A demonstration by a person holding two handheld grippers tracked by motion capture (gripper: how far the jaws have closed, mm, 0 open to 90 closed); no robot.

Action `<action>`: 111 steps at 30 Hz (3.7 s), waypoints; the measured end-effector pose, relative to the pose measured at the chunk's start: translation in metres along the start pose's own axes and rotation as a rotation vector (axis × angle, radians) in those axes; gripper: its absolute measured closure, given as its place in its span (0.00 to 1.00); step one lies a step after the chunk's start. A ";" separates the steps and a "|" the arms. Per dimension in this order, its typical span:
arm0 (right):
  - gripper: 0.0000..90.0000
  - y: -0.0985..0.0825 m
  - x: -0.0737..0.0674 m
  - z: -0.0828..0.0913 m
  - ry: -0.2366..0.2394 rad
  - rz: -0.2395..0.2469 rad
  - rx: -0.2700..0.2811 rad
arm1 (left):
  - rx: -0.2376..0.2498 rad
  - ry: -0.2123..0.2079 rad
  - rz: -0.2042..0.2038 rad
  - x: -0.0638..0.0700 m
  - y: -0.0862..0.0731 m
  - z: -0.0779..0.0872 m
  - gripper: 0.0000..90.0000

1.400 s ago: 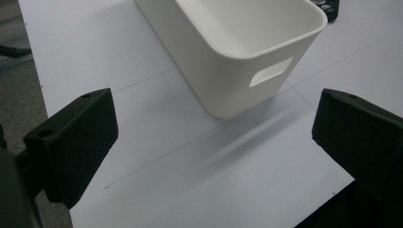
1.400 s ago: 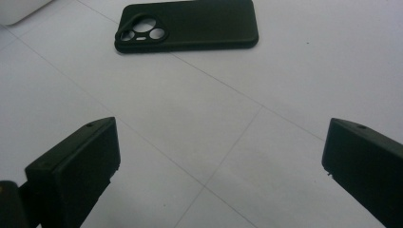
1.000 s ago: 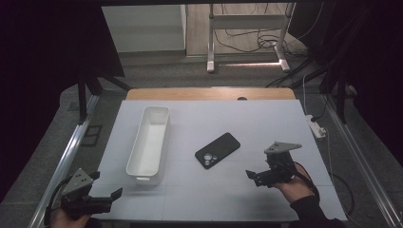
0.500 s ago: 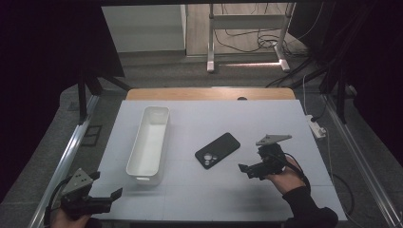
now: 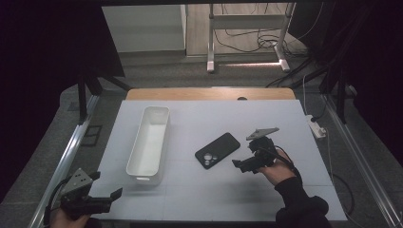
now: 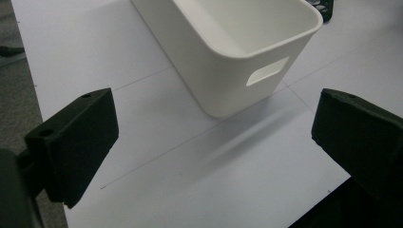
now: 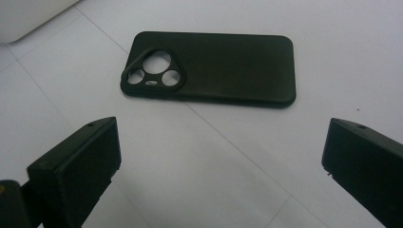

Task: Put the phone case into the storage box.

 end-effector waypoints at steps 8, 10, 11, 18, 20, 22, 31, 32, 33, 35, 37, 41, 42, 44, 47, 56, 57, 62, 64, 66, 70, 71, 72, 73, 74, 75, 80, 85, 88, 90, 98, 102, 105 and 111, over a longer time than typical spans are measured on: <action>0.00 0.013 0.007 -0.007 0.006 -0.014 0.010 | -0.001 0.000 0.006 0.000 0.000 0.000 0.03; 0.00 0.016 0.009 -0.009 0.006 -0.025 0.012 | -0.002 0.000 0.006 0.000 0.000 0.000 0.03; 0.00 0.018 0.009 -0.010 0.007 -0.026 0.015 | -0.002 -0.001 0.006 0.000 0.000 0.000 0.03; 0.00 0.029 0.018 -0.022 0.002 -0.015 -0.011 | -0.003 -0.005 0.012 -0.001 0.000 0.000 0.03; 0.00 0.030 0.019 -0.023 -0.001 -0.017 -0.016 | -0.003 -0.006 0.013 -0.001 0.000 0.000 0.03; 0.00 0.034 0.022 -0.028 -0.003 -0.027 -0.017 | -0.003 -0.007 0.014 -0.001 0.000 0.000 0.03; 0.00 0.040 0.033 -0.042 -0.010 -0.037 -0.041 | -0.002 -0.008 0.014 -0.001 0.000 0.000 0.03; 0.00 0.041 0.034 -0.043 -0.014 -0.035 -0.045 | -0.003 -0.008 0.014 -0.001 0.000 0.000 0.03; 0.00 0.042 0.035 -0.044 -0.017 -0.032 -0.050 | -0.003 -0.008 0.014 -0.001 0.000 0.000 0.03; 0.00 0.047 0.037 -0.045 -0.019 -0.035 -0.049 | -0.003 -0.007 0.014 -0.001 0.000 0.000 0.03; 0.00 0.050 0.039 -0.048 -0.023 -0.040 -0.053 | -0.003 -0.008 0.014 -0.001 0.000 0.000 0.03; 0.00 0.057 0.042 -0.055 -0.039 -0.027 -0.069 | -0.002 -0.009 0.015 -0.001 0.000 0.000 0.03; 0.00 0.059 0.043 -0.056 -0.042 -0.026 -0.071 | -0.002 -0.009 0.015 -0.001 0.000 0.000 0.03; 0.00 0.062 0.043 -0.060 -0.039 -0.019 -0.081 | -0.002 -0.009 0.015 -0.001 0.000 0.000 0.03; 0.04 0.064 0.046 -0.065 -0.058 -0.013 -0.107 | -0.002 -0.011 0.015 -0.001 0.000 0.000 0.03; 0.52 0.065 0.052 -0.067 -0.082 0.013 -0.139 | -0.003 -0.013 0.014 -0.001 0.000 0.000 0.03; 0.62 0.064 0.052 -0.067 -0.078 0.026 -0.154 | -0.004 -0.013 0.013 -0.001 0.000 0.000 0.03; 0.96 0.065 0.054 -0.068 -0.066 0.048 -0.176 | -0.004 -0.012 0.011 0.000 0.000 0.000 0.03; 1.00 0.066 0.055 -0.069 -0.051 0.046 -0.176 | -0.004 -0.012 0.011 0.000 0.000 0.000 0.03; 1.00 0.066 0.057 -0.072 -0.041 0.032 -0.182 | -0.004 -0.013 0.011 0.000 0.000 0.000 0.03; 1.00 0.065 0.061 -0.076 -0.043 0.023 -0.189 | -0.004 -0.014 0.010 0.000 0.000 0.000 0.03; 1.00 0.065 0.062 -0.077 -0.044 0.021 -0.187 | -0.005 -0.014 0.010 0.000 0.000 0.000 0.03; 1.00 0.065 0.063 -0.079 -0.041 0.017 -0.185 | -0.005 -0.014 0.010 0.000 0.000 0.000 0.03; 1.00 0.066 0.064 -0.080 -0.043 0.014 -0.184 | -0.005 -0.014 0.009 0.000 0.000 0.000 0.03; 1.00 0.066 0.065 -0.081 -0.041 0.012 -0.183 | -0.005 -0.015 0.008 0.000 0.000 0.000 0.03; 1.00 0.066 0.065 -0.083 -0.038 0.006 -0.181 | -0.005 -0.014 0.008 0.000 0.000 0.000 0.03; 1.00 0.069 0.069 -0.091 -0.052 0.009 -0.196 | -0.005 -0.012 0.004 0.000 0.000 0.000 0.03; 1.00 0.074 0.072 -0.097 -0.066 0.010 -0.206 | -0.005 -0.015 0.003 0.000 0.000 0.000 0.03; 1.00 0.075 0.075 -0.100 -0.070 0.002 -0.206 | -0.004 -0.018 0.001 0.000 0.000 0.000 0.03; 1.00 0.076 0.076 -0.101 -0.070 -0.004 -0.202 | -0.004 -0.020 0.002 0.000 0.000 0.000 0.03; 1.00 0.072 0.086 -0.108 -0.092 -0.018 -0.214 | -0.006 -0.019 0.002 0.000 -0.001 -0.001 0.03; 1.00 0.072 0.088 -0.110 -0.098 -0.015 -0.213 | -0.007 -0.019 0.000 0.000 -0.001 -0.001 0.03; 1.00 0.072 0.089 -0.111 -0.093 -0.017 -0.214 | -0.007 -0.020 -0.002 0.001 -0.001 0.000 0.03; 1.00 0.066 0.090 -0.110 -0.093 -0.029 -0.244 | -0.008 -0.019 -0.005 0.001 -0.001 -0.001 0.03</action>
Point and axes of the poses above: each handheld gripper's, and its own axes: z roughly backward along the jaws, y roughly out of its top, x roughly to its right, the point moved 8 cm from there along -z, roughly forward along the jaws, and after that the axes turned 15 degrees about y, right-handed, at the moved point
